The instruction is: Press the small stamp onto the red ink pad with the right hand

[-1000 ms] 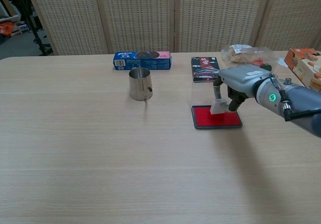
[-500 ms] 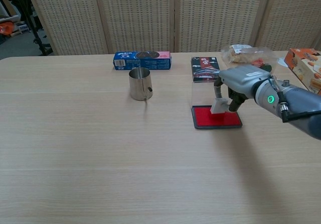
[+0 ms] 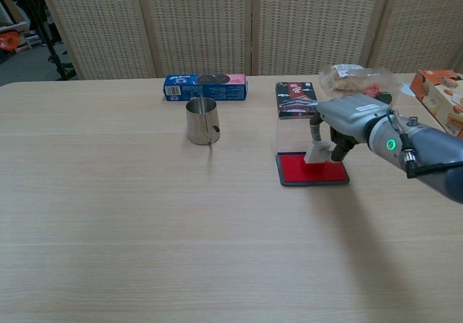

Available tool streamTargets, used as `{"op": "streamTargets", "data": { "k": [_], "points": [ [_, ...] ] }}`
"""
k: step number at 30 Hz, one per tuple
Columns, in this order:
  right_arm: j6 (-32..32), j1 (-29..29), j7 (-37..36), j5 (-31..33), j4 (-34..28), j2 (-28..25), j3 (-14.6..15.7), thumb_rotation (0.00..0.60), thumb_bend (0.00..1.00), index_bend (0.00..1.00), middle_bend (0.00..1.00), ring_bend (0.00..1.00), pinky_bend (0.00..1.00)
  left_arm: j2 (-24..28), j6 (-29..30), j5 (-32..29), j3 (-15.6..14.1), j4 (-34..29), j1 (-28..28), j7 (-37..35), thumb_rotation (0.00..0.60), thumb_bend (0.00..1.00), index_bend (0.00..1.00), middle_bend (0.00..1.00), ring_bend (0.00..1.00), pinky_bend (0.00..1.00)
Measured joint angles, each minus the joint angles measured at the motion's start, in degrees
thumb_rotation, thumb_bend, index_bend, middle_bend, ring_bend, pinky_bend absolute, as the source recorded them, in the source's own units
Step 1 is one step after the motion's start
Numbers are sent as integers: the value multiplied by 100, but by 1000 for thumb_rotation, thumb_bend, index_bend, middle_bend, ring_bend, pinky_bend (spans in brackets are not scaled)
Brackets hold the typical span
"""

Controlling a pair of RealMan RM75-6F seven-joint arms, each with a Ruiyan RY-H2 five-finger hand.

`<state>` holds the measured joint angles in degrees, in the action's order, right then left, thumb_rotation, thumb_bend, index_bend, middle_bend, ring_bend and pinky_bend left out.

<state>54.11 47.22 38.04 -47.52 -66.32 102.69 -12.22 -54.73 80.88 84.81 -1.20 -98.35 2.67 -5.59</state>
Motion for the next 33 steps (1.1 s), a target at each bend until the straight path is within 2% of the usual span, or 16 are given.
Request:
{"op": "streamTargets", "data": {
  "k": [13, 23, 27, 33],
  "points": [
    [209, -36, -61, -149, -558, -287, -96, 600, 569, 542, 1000, 1000, 1000, -1, 22, 22, -9, -2, -9, 13, 600, 0, 0, 0, 0, 0],
    [484, -204, -148, -431, -1765, -1156, -124, 600, 569, 542, 1000, 1000, 1000, -46, -12, 45, -27, -6, 9, 140, 600, 0, 0, 0, 0, 0],
    [579, -424, -324, -721, -2111, -1645, 46, 600, 569, 542, 1000, 1000, 1000, -72, 6, 79, -39, -9, 6, 213, 600, 0, 0, 0, 0, 0],
    [602, -713, -695, -1063, -2052, -1869, 395, 600, 569, 542, 1000, 1000, 1000, -118, 13, 118, -62, -4, 3, 315, 600, 0, 0, 0, 0, 0]
  ]
}}
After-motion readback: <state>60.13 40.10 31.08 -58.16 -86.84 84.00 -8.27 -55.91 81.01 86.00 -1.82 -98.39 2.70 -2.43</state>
